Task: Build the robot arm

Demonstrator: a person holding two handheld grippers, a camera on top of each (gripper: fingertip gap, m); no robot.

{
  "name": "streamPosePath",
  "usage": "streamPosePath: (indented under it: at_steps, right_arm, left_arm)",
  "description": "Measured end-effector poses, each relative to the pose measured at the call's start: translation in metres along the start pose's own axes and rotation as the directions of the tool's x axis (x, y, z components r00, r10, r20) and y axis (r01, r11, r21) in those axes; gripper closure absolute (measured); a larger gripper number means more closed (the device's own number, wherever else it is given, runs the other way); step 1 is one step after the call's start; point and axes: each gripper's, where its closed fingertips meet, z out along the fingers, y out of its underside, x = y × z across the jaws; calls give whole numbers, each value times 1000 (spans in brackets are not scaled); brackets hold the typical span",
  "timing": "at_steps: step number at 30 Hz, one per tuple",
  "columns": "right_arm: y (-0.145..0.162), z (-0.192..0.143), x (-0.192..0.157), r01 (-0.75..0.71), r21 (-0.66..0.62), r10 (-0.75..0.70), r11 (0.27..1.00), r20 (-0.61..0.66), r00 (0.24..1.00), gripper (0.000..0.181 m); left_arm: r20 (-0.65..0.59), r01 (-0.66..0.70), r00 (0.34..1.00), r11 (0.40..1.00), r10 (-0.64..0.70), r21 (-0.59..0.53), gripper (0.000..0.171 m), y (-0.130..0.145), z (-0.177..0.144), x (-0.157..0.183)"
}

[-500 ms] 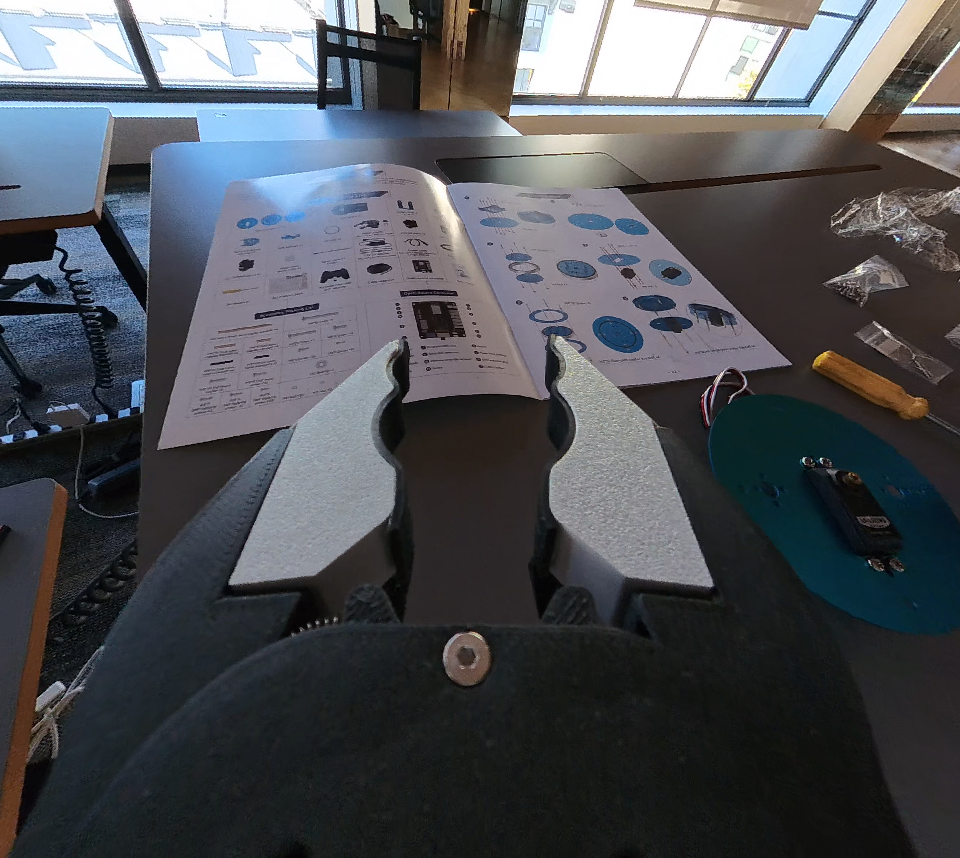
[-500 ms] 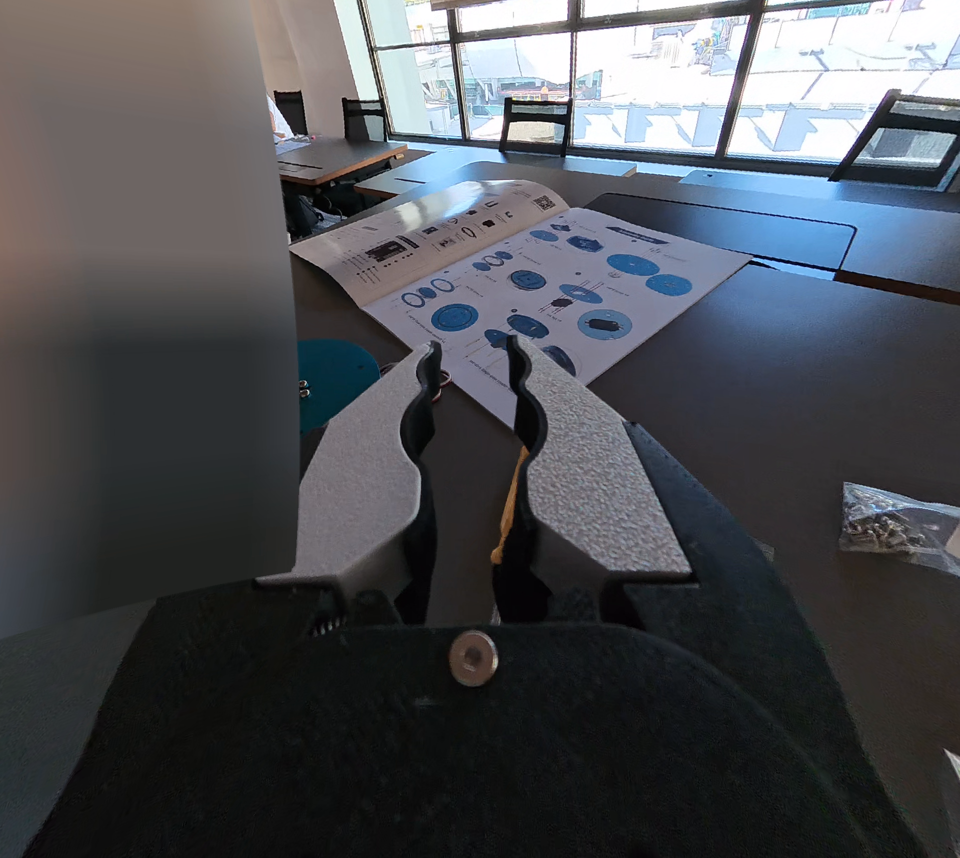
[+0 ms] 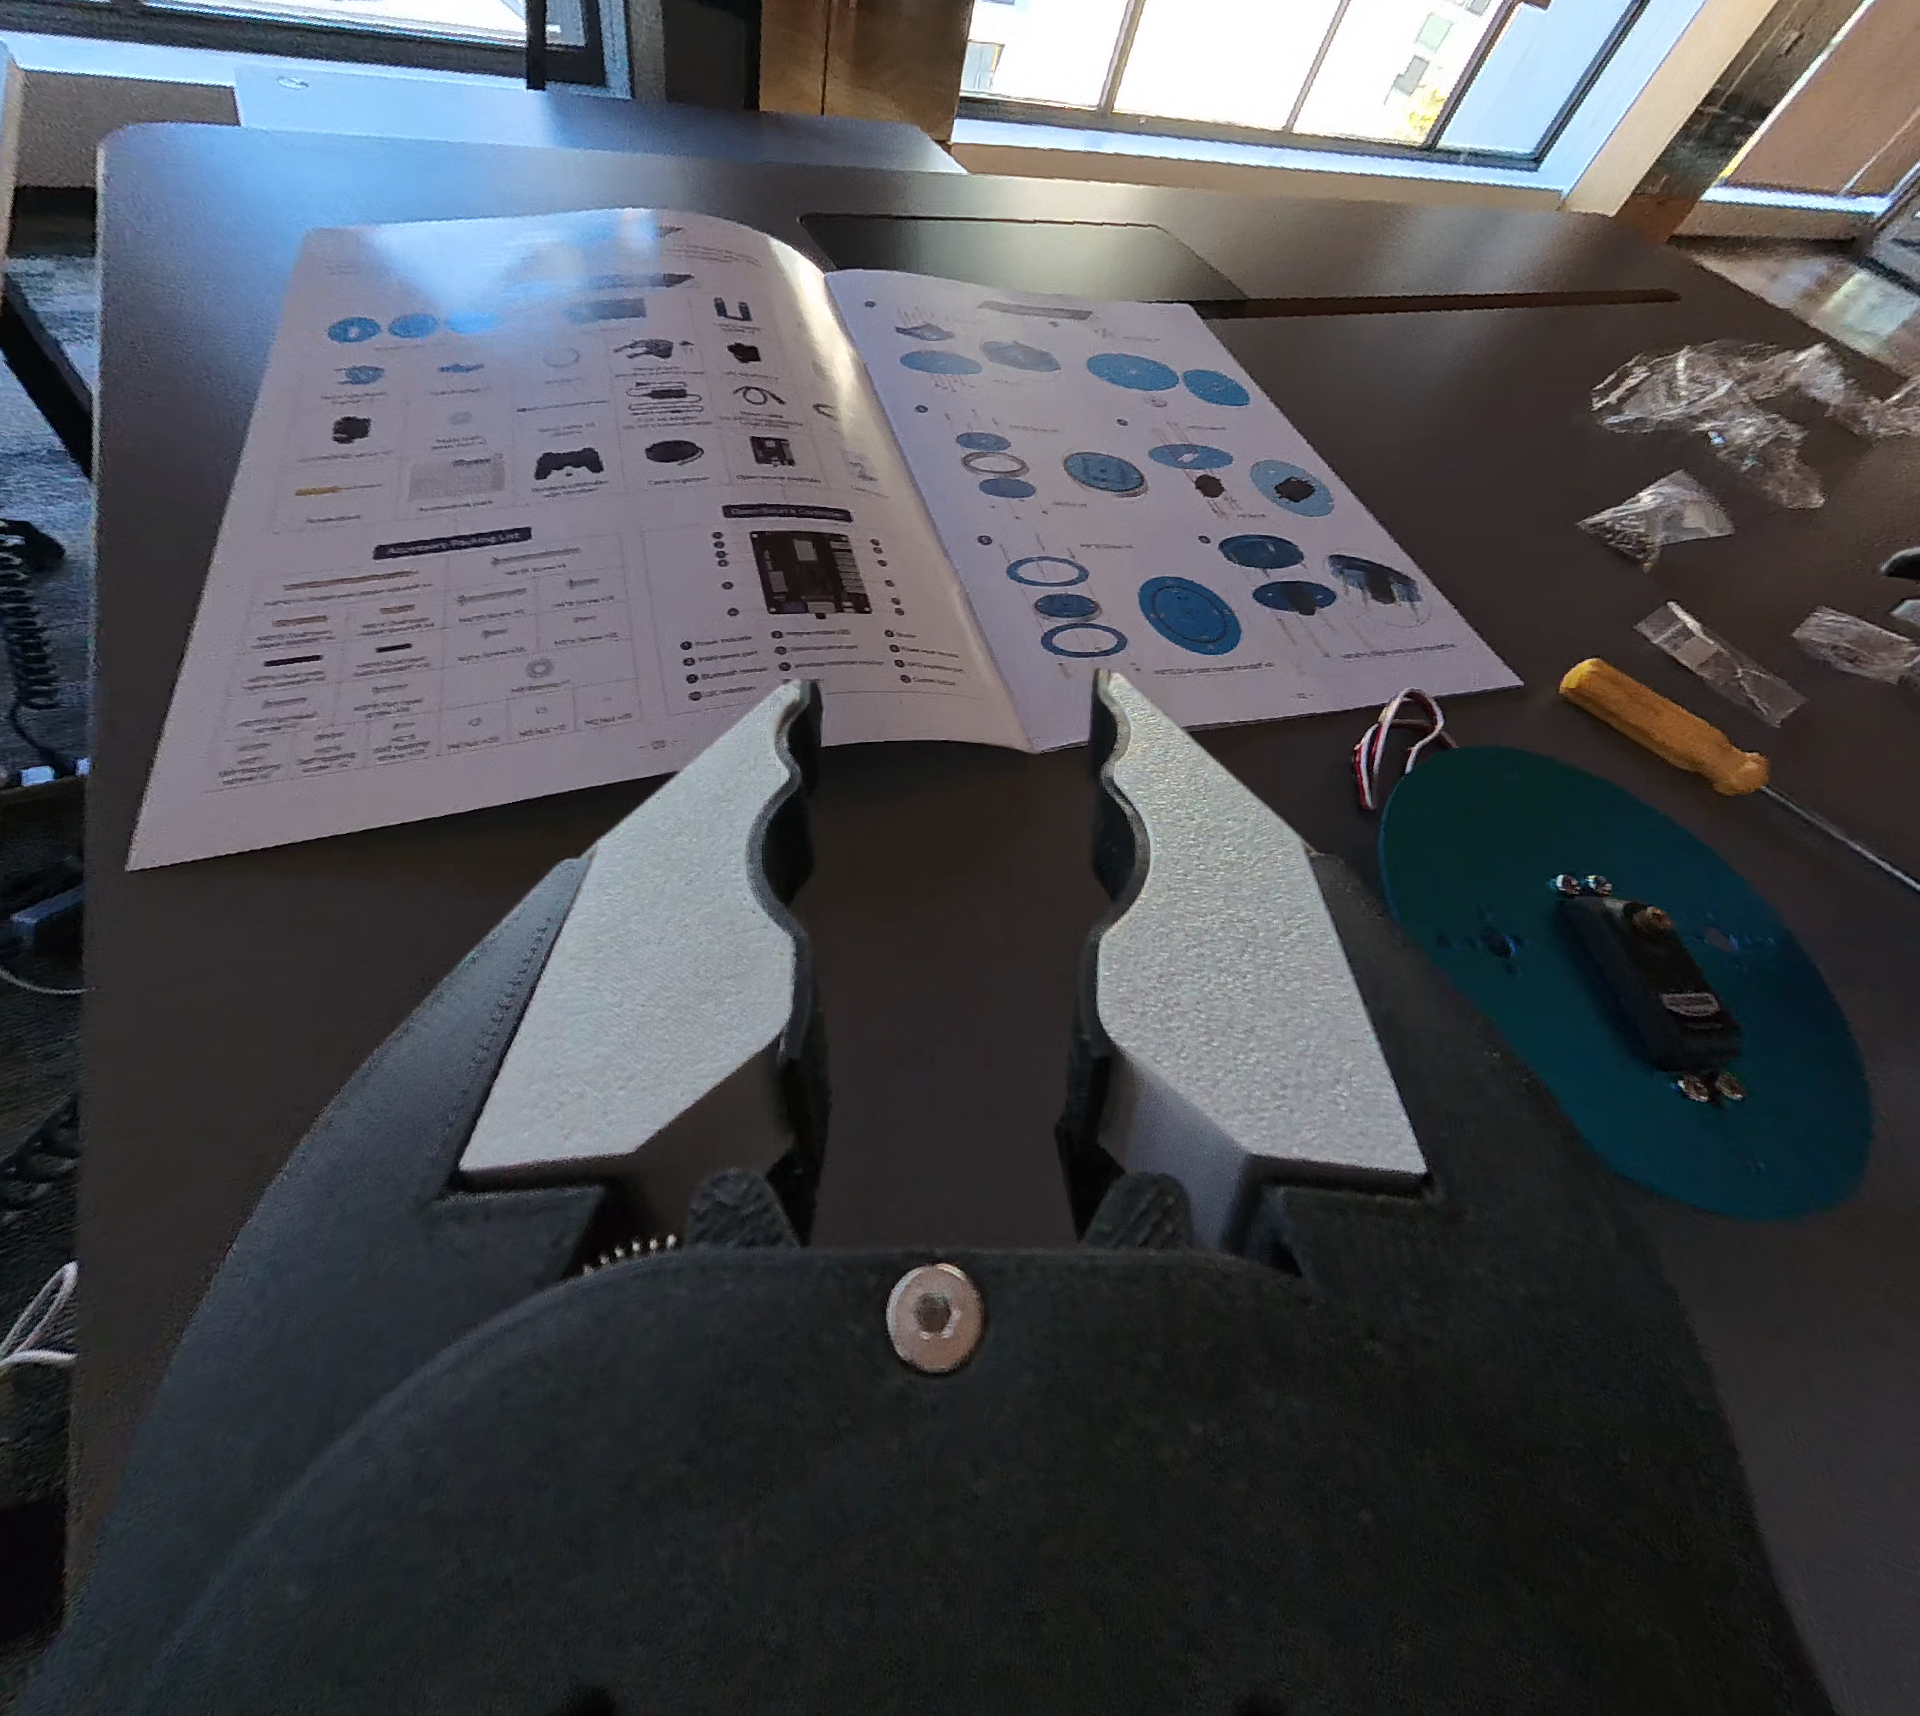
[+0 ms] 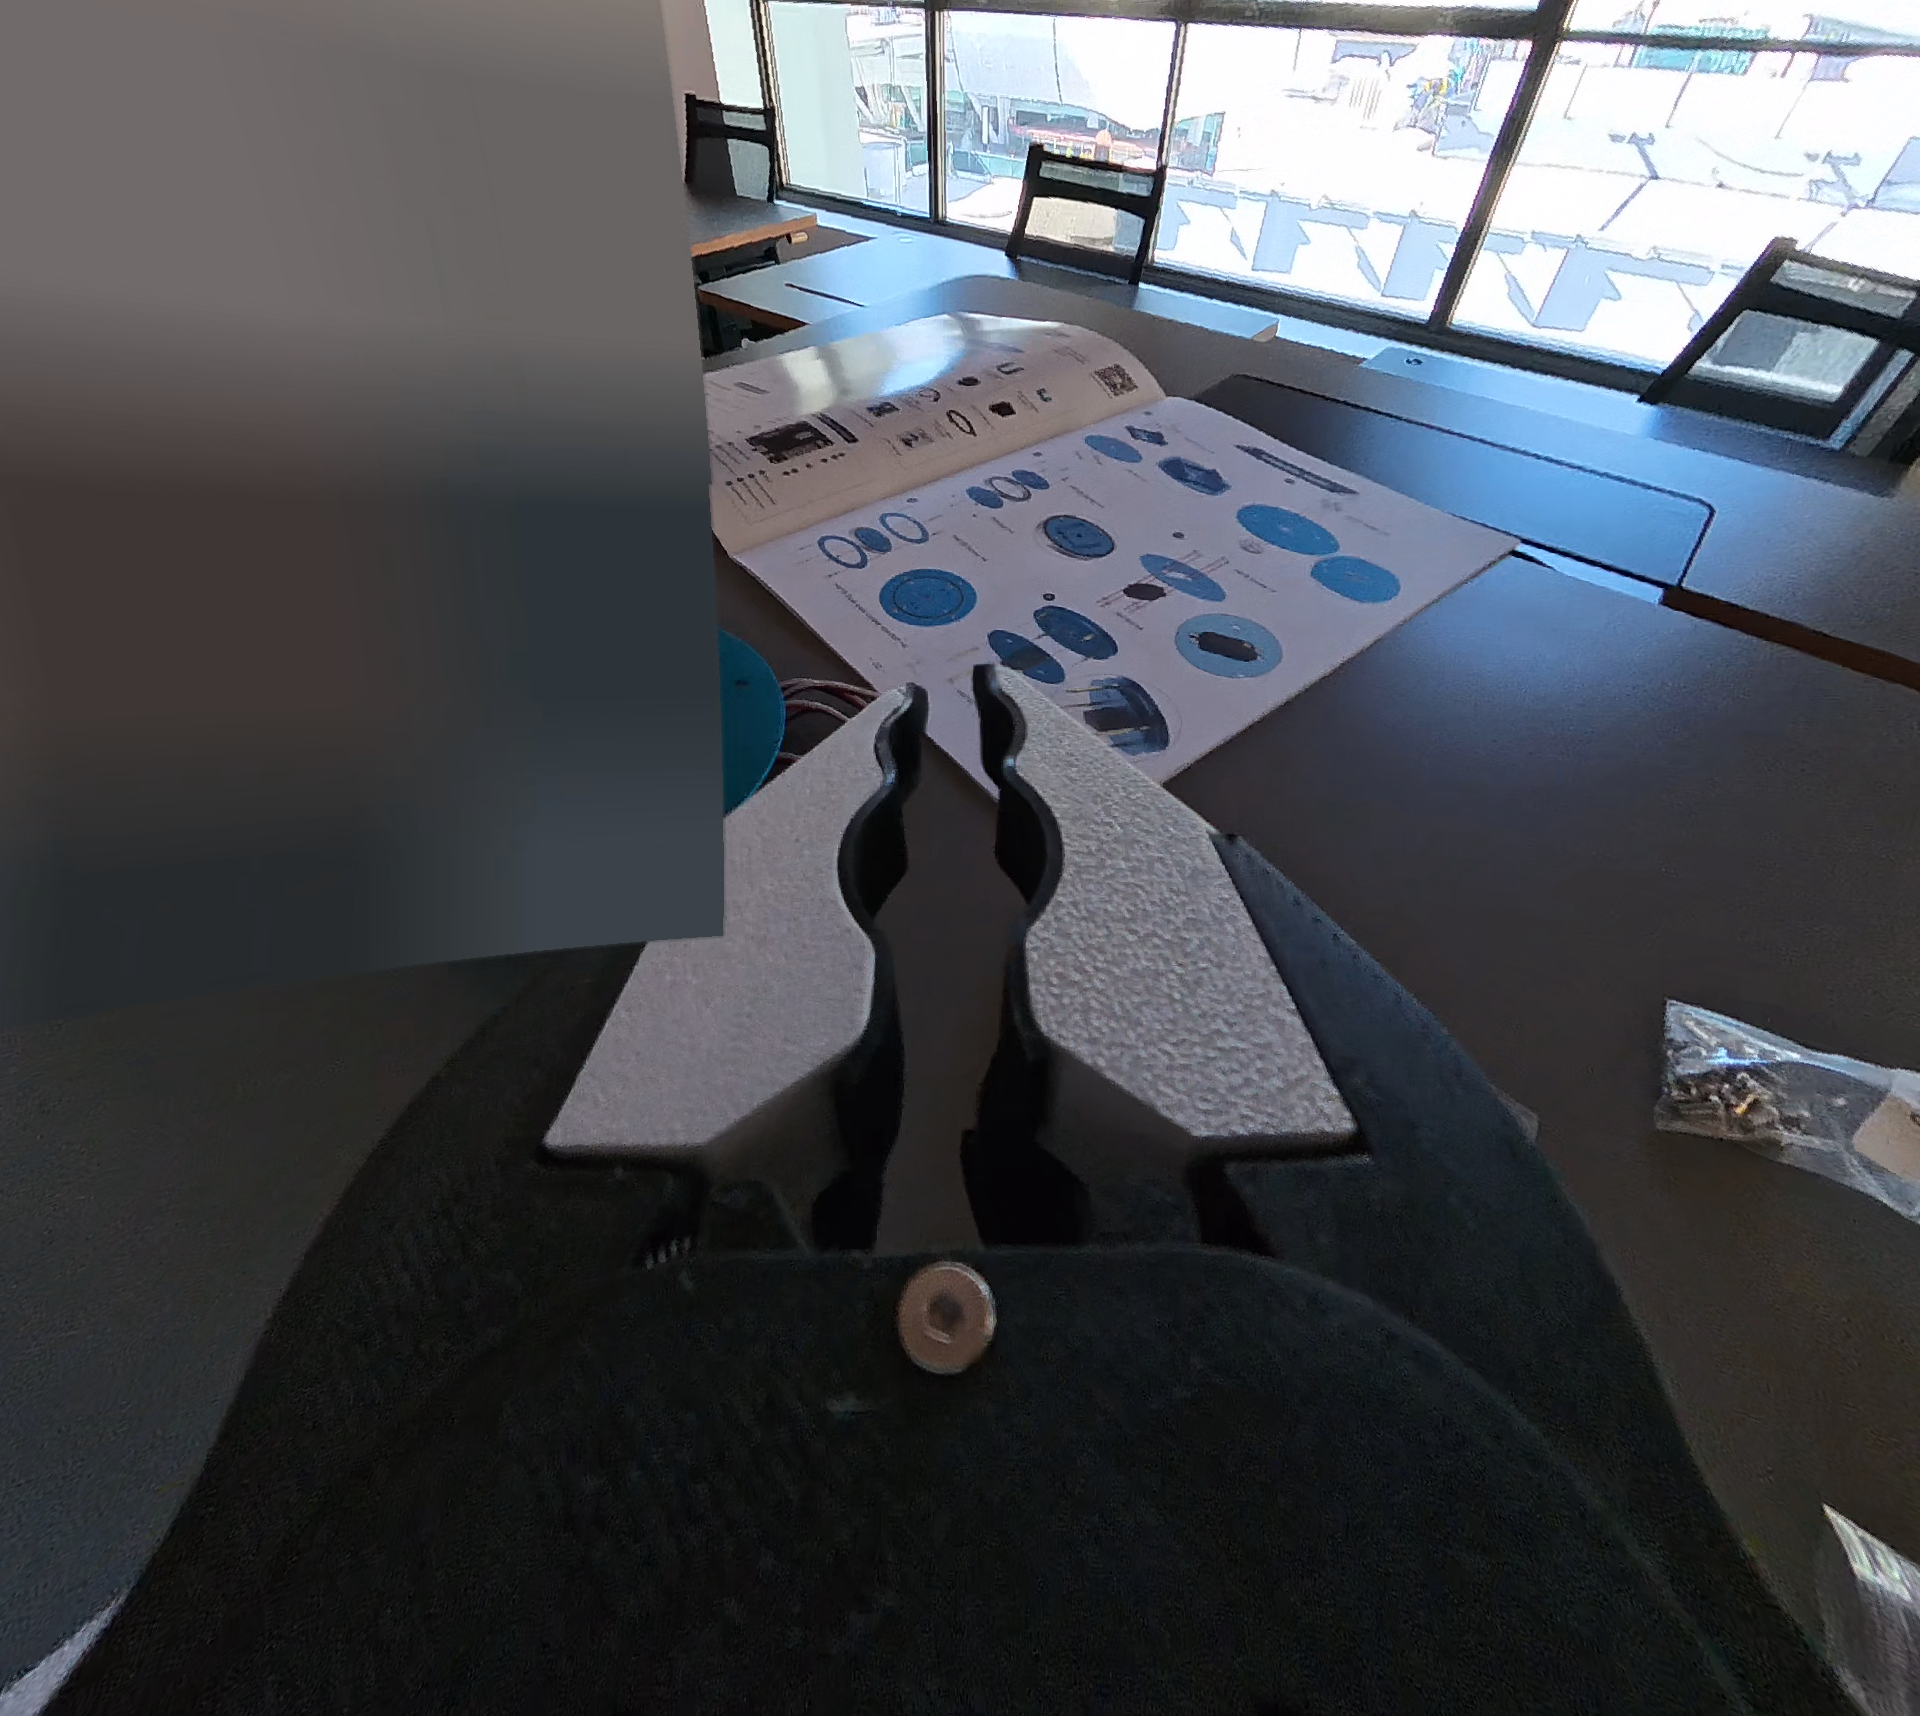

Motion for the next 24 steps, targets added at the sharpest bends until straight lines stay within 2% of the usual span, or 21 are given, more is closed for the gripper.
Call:
streamPosePath:
  at_steps: [1,7,12,18,24]
  right_arm:
    - [-2,-1,-2,11,13,-11,1000,2,1000,175]
    - [1,4,-3,107,-5,-107,994,-37,994,181]
    - [-2,3,-7,164,0,-163,987,-50,985,181]
    - [-8,1,-12,178,28,-177,984,-40,983,181]
    - [-11,-1,-15,255,40,-252,966,-65,965,177]
  left_arm:
    - [-11,2,1000,1000,-2,3,120,0,0,3]
    - [-34,-24,999,999,26,49,122,-13,-8,11]
    - [-48,6,999,997,-3,74,125,-19,-12,10]
    - [-34,26,999,998,-23,65,126,-13,-10,3]
    - [-99,96,991,995,-93,26,126,-3,-3,13]
